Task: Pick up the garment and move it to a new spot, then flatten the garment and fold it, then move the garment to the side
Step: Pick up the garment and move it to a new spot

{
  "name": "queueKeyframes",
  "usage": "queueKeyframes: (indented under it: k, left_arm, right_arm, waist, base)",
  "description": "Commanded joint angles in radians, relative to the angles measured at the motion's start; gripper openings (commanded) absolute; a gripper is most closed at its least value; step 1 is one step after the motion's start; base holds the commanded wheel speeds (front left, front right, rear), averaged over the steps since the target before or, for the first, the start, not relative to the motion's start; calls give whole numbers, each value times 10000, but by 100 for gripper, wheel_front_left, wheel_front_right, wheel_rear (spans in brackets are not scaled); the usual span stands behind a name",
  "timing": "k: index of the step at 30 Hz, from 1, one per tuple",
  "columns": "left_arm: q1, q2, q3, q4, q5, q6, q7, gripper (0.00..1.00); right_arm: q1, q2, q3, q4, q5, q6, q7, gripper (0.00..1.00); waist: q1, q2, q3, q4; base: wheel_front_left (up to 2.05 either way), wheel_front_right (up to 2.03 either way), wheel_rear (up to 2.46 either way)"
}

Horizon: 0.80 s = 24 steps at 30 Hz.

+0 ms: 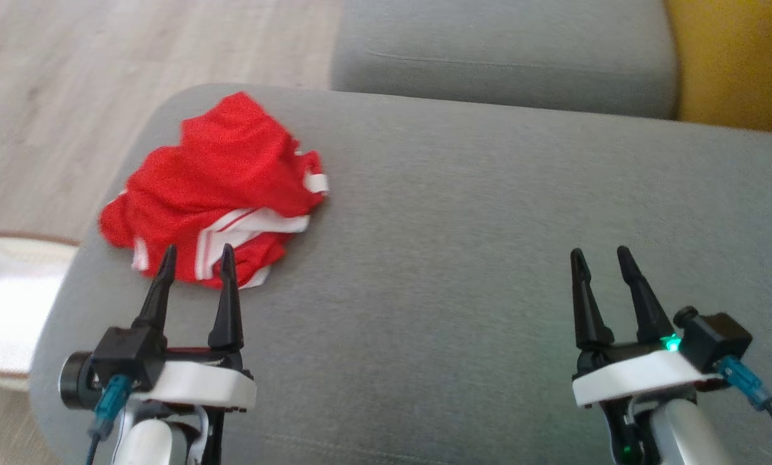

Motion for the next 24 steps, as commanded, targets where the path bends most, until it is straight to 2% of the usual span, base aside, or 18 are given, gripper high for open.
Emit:
queueKeyframes:
  k: [1,5,12,15,24]
  left_arm:
    - [-224,-5,412,-324,72,48,-78,100]
    - [-57,-6,456,-407,115,69,-78,100]
    - [120,-6,554,-477,188,25,-78,100]
    - [181,-6,612,-579,156,53,-78,100]
    - [298,-6,813,-776,39,116,-78,100]
  right_arm:
    - [-128,-32,284,-284,-11,-7,-107,100]
    - [-13,-32,462,-263,64,-7,-107,100]
    - [30,-32,778,-224,216,-7,-107,100]
    - [41,-32,910,-207,265,-7,-107,100]
    - [-104,-32,1145,-88,266,-7,-107,100]
  waist:
    - [0,0,-129,757]
    - [0,0,-223,1713]
    - [0,0,-258,2688]
    - [0,0,-250,2942]
    - [0,0,-147,3026]
  base:
    - [0,0,0]
    - [0,0,0]
    - [0,0,0]
    - [0,0,0]
    - [0,0,0]
